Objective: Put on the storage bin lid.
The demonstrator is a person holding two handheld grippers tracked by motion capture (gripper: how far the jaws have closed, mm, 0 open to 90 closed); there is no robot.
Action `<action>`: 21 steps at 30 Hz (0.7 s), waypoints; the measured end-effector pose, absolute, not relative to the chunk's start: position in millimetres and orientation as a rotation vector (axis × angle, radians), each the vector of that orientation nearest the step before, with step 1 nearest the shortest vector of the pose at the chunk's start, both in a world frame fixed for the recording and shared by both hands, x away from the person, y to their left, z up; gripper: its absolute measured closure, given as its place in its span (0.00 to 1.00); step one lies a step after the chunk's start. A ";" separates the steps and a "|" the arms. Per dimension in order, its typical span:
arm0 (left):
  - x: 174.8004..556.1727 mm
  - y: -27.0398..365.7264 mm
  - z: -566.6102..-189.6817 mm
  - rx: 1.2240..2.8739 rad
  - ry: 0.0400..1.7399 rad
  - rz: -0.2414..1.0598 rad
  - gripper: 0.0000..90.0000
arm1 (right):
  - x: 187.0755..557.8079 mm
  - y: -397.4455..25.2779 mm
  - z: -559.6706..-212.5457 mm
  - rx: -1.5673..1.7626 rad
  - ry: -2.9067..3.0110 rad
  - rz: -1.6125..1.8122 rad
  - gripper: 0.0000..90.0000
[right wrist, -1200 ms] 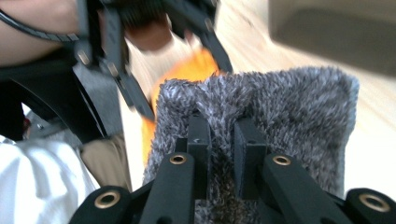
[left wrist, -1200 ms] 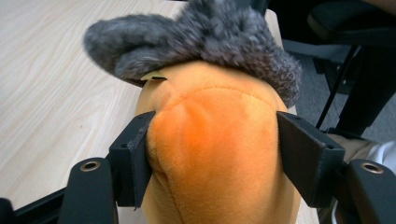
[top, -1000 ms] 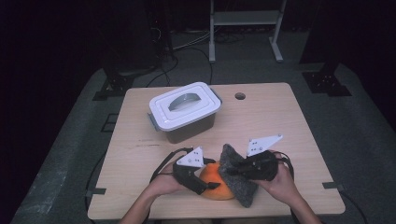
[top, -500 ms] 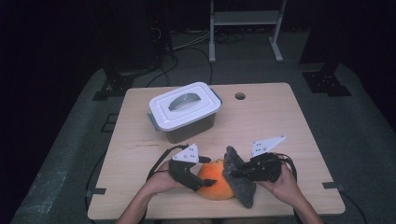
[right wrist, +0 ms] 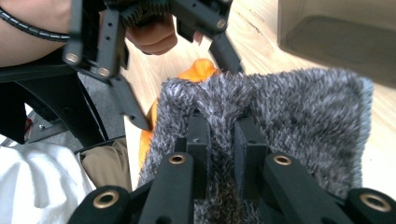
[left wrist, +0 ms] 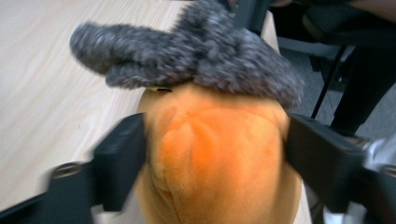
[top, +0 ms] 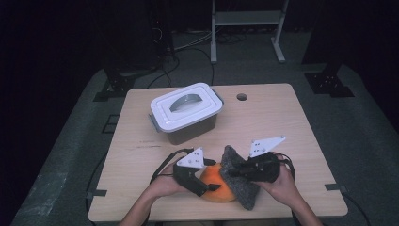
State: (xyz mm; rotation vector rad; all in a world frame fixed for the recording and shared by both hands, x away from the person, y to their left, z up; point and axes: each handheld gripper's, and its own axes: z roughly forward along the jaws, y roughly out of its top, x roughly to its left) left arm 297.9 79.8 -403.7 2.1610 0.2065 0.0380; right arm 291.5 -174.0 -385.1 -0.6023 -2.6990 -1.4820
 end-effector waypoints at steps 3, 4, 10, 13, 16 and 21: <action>293.1 74.4 -404.4 2.191 0.163 0.065 0.17 | 287.1 -167.1 -385.2 -0.556 -2.704 -1.467 0.87; 292.1 75.2 -403.8 2.193 0.148 0.086 0.25 | 285.8 -166.0 -384.2 -0.553 -2.718 -1.460 0.87; 286.8 77.6 -397.7 2.149 0.039 0.247 0.43 | 288.2 -179.8 -370.6 -0.629 -2.716 -1.582 0.87; 287.7 77.2 -401.2 2.139 -0.005 0.251 0.41 | 291.9 -181.4 -371.5 -0.647 -2.705 -1.588 0.87; 293.9 79.9 -403.7 2.151 0.075 0.148 0.28 | 296.8 -177.9 -385.9 -0.658 -2.700 -1.518 0.87; 293.5 78.9 -404.0 2.190 0.099 0.123 0.24 | 294.3 -171.1 -388.1 -0.633 -2.701 -1.498 0.87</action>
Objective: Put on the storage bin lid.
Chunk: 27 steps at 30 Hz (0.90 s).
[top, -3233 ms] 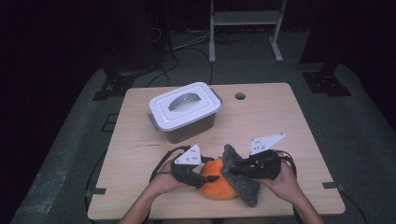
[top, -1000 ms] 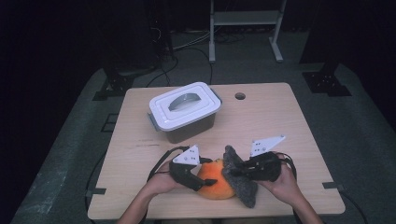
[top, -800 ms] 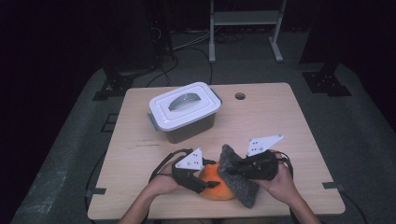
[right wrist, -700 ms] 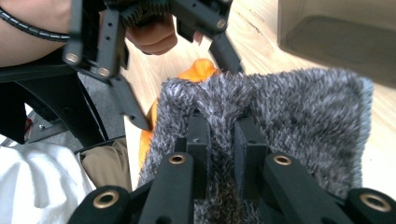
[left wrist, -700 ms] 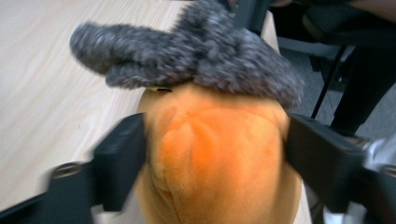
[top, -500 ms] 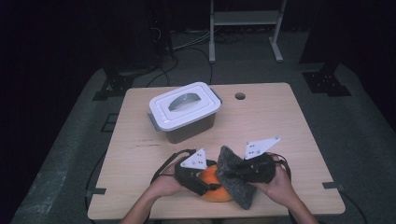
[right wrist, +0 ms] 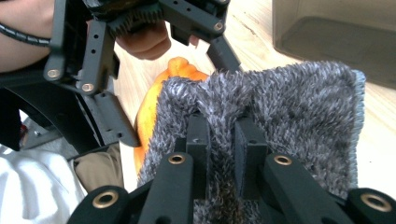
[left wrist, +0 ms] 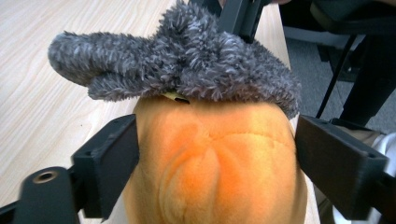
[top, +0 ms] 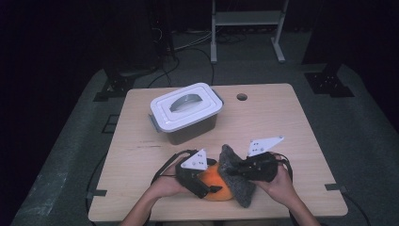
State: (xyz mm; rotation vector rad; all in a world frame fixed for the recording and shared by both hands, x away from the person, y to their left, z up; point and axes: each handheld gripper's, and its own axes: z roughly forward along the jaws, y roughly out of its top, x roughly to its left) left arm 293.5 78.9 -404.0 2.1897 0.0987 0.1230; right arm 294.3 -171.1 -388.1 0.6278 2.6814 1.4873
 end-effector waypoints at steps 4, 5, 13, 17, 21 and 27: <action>297.0 89.0 -405.6 2.202 0.069 0.120 0.34 | 297.8 -179.1 -393.3 0.664 2.692 1.505 0.86; 299.1 93.2 -407.4 2.204 0.077 0.102 0.34 | 299.0 -180.7 -395.5 0.672 2.697 1.496 0.86; 299.9 93.3 -403.8 2.188 0.138 0.081 0.22 | 302.6 -182.5 -401.8 0.714 2.708 1.491 0.86; 300.8 98.7 -406.8 2.198 0.119 0.091 0.36 | 303.4 -184.2 -403.7 0.711 2.722 1.497 0.86; 302.5 103.8 -405.8 2.212 0.142 0.071 0.34 | 305.9 -187.4 -409.2 0.741 2.744 1.471 0.86; 297.2 94.0 -400.4 2.198 0.111 0.147 0.39 | 301.6 -182.7 -398.3 0.698 2.717 1.433 0.86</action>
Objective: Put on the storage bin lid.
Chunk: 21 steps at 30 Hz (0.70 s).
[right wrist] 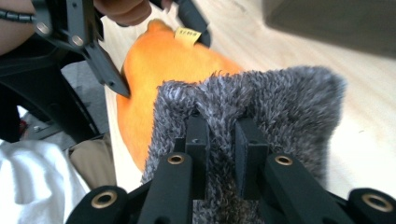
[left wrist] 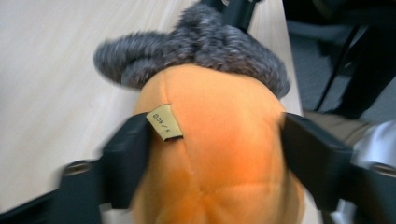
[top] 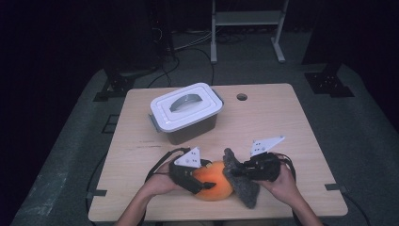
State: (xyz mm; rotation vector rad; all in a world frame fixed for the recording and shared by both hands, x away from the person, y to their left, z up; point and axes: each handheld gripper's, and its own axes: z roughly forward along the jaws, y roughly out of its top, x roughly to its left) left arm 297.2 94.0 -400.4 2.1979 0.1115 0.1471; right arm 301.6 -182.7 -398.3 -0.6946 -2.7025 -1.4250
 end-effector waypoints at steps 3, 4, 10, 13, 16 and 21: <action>292.3 89.7 -397.3 2.161 0.036 0.223 0.46 | 302.0 -187.4 -389.1 -0.694 -2.661 -1.507 0.86; 290.6 87.6 -397.5 2.158 0.015 0.245 0.46 | 301.5 -188.0 -385.7 -0.689 -2.657 -1.525 0.86; 294.0 83.8 -399.4 2.161 0.096 0.129 0.25 | 298.8 -179.6 -389.0 -0.663 -2.687 -1.471 0.86; 293.2 82.7 -399.8 2.173 0.106 0.114 0.20 | 296.4 -172.8 -389.5 -0.608 -2.676 -1.460 0.86; 290.0 84.3 -401.3 2.183 0.040 0.151 0.39 | 294.4 -171.1 -386.2 -0.593 -2.709 -1.444 0.86; 293.7 92.5 -403.0 2.171 0.016 0.156 0.50 | 302.3 -182.4 -395.6 -0.654 -2.691 -1.422 0.86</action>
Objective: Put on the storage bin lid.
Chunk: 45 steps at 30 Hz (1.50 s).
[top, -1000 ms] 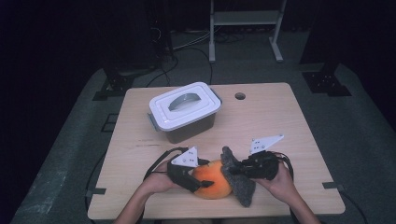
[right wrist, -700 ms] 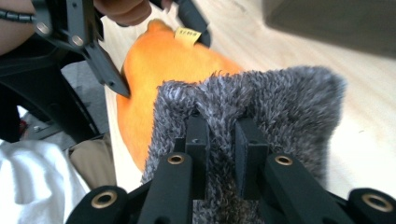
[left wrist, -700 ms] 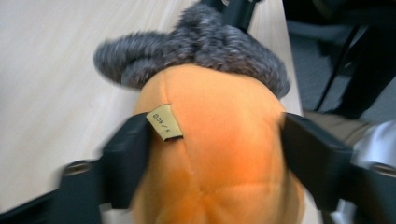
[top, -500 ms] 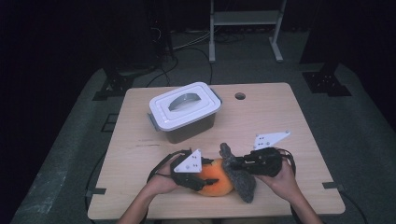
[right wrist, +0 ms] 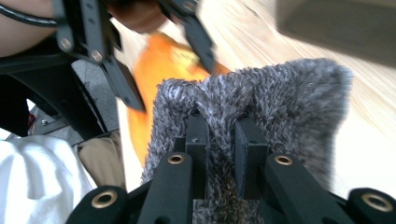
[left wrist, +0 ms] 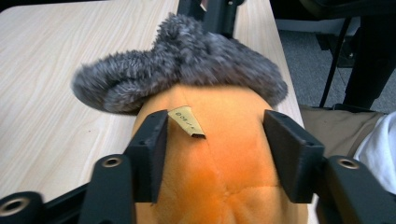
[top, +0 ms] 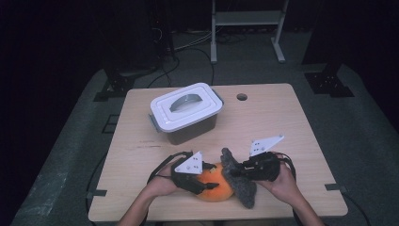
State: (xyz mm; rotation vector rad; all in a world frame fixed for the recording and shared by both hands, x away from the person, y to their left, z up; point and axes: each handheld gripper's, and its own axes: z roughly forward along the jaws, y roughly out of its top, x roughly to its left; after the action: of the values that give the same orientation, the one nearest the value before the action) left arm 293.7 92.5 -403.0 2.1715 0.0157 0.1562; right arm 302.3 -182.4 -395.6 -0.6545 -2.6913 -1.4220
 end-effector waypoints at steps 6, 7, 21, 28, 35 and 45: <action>291.4 85.0 -401.6 2.169 -0.028 0.157 0.49 | 307.5 -189.0 -394.0 -0.703 -2.683 -1.440 0.86; 292.2 85.0 -401.5 2.172 -0.013 0.147 0.45 | 307.6 -187.9 -396.0 -0.703 -2.686 -1.424 0.86; 308.0 113.4 -404.5 2.193 0.073 0.081 0.43 | 306.5 -192.8 -413.4 -0.700 -2.649 -1.339 0.86; 311.3 118.3 -405.9 2.180 0.078 0.063 0.42 | 308.1 -190.3 -407.9 -0.706 -2.614 -1.397 0.87; 318.6 132.5 -408.9 2.152 0.143 0.040 0.41 | 316.7 -198.8 -425.3 -0.792 -2.654 -1.243 0.87; 322.3 132.9 -411.6 2.135 0.172 0.029 0.39 | 316.1 -189.3 -421.8 -0.739 -2.591 -1.329 0.86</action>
State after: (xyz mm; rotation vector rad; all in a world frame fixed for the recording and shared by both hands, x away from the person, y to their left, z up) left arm 322.3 132.9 -411.6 2.1350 0.1722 0.0287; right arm 316.1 -189.3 -421.8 -0.7385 -2.5911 -1.3293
